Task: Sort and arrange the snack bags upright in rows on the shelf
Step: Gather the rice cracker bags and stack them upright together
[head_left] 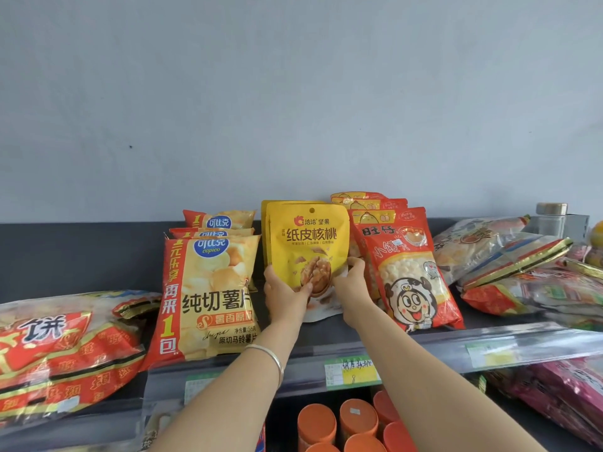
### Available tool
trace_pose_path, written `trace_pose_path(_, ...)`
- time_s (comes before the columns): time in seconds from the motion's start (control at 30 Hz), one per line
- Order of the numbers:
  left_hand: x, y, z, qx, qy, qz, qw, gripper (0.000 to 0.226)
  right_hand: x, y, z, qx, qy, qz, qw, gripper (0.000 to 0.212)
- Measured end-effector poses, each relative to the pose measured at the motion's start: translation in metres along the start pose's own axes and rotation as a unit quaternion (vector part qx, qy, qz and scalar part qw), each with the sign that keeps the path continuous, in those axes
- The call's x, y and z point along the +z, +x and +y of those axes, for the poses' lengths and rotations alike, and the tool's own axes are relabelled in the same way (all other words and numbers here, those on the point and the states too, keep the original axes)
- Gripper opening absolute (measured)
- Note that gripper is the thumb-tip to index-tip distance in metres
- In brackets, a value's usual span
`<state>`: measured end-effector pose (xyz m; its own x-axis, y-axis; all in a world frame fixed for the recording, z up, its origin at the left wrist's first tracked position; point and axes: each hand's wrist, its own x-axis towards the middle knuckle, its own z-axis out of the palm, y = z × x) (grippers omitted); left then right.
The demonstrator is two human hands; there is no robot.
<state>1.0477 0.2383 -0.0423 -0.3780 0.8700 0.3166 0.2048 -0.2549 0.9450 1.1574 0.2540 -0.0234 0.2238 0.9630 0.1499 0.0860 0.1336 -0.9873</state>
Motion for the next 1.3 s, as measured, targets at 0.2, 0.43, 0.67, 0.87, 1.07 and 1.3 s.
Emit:
trace_pose_path(0.2,0.002,0.006,-0.003,-0.008,0.032,0.025,0.999,0.09,0.01,0.01,0.005,0.018,0.027,-0.009,0.999,0.044)
trace_pose_path(0.43,-0.001,0.001,0.002,-0.021,0.054,0.04,0.998,0.095,-0.001,-0.003,-0.004,-0.042,-0.053,0.022,0.997,0.066)
trace_pose_path(0.67,-0.01,-0.023,0.023,-0.029,0.066,0.053,0.996,0.089,-0.017,-0.045,-0.014,-0.168,-0.213,0.037,0.962,0.044)
trace_pose_path(0.87,-0.029,-0.058,0.044,0.1,0.097,0.035,0.99,0.047,0.002,-0.085,-0.026,-0.272,-0.24,0.005,0.932,0.025)
trace_pose_path(1.07,-0.104,-0.064,0.057,0.226,0.222,0.08,0.945,0.032,0.042,-0.115,-0.042,-0.361,-0.286,0.004,0.888,0.026)
trace_pose_path(1.3,-0.232,-0.058,0.052,0.245,0.369,0.135,0.886,0.023,0.134,-0.164,-0.064,-0.497,-0.334,-0.047,0.8,0.028)
